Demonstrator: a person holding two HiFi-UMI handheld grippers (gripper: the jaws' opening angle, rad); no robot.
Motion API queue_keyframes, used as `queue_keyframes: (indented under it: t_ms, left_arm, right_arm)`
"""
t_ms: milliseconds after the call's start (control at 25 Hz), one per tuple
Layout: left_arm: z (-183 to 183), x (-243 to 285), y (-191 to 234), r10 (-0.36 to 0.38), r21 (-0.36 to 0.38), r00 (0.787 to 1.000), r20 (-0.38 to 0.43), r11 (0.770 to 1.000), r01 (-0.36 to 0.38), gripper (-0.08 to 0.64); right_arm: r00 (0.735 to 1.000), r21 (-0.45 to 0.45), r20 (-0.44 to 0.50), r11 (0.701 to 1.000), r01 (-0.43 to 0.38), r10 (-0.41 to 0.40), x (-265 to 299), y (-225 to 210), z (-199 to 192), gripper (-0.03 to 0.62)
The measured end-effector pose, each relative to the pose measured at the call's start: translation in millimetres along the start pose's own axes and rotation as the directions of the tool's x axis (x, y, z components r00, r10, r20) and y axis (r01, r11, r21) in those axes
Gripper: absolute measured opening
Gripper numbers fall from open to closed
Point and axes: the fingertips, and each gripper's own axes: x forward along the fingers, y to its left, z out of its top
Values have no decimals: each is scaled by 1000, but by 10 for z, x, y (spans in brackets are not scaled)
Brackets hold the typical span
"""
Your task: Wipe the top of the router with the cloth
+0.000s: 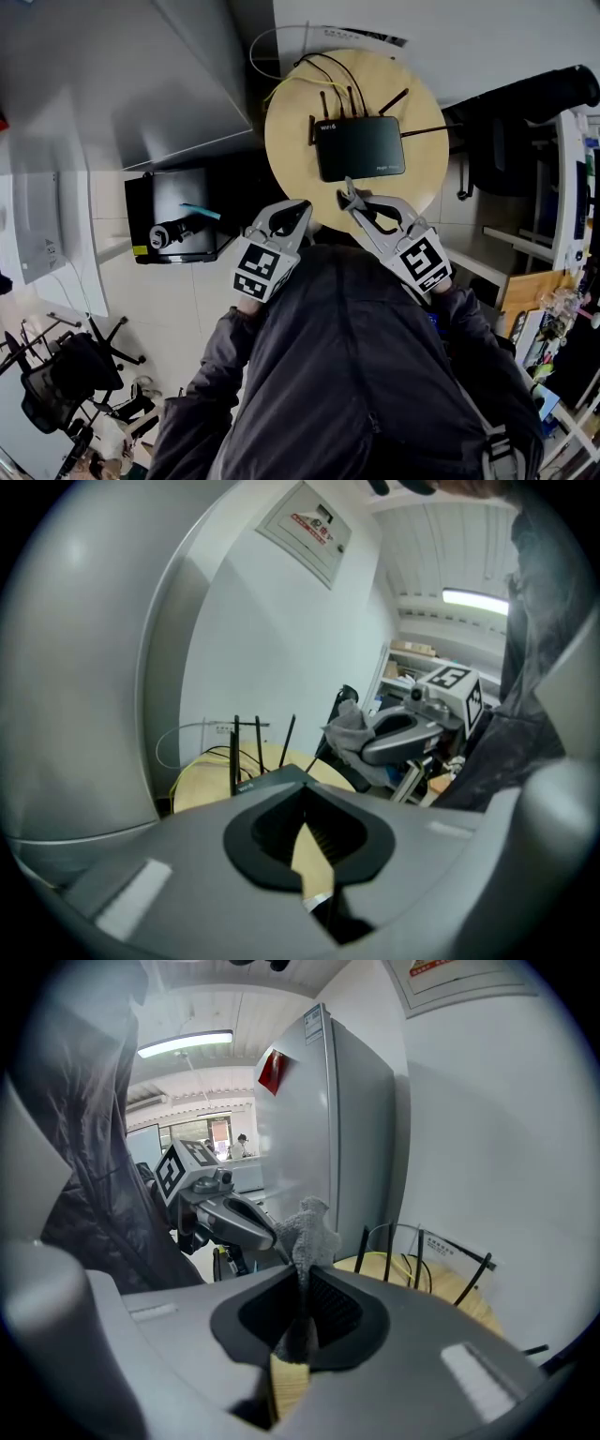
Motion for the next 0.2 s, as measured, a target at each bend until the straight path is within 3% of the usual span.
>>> queue_keyframes:
  t_ms: [200]
  left_arm:
    - [-37,-48,13,-16,5,1000,4,1000,16,0]
  right_arm:
    - [1000,3,-1,1000,17,-17,15,59,42,28]
